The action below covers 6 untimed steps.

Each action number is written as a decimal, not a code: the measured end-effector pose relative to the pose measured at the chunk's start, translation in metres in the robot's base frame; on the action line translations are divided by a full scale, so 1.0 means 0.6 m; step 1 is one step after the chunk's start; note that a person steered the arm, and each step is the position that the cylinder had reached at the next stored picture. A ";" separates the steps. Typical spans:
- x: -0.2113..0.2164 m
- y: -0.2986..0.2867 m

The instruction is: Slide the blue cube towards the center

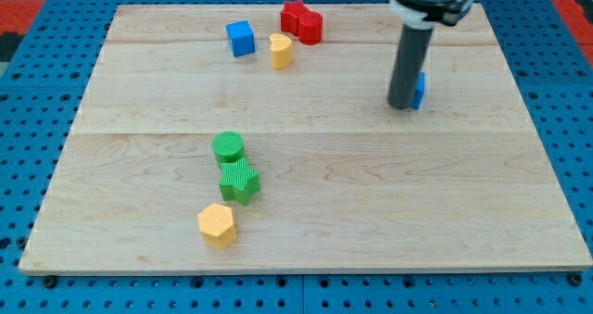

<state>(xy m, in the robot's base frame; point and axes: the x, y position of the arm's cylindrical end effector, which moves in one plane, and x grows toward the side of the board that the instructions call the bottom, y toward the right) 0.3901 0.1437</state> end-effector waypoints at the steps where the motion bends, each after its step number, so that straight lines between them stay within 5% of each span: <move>1: 0.028 -0.124; 3: -0.137 -0.529; 4: -0.255 -0.513; 5: -0.258 -0.381; 6: -0.140 -0.394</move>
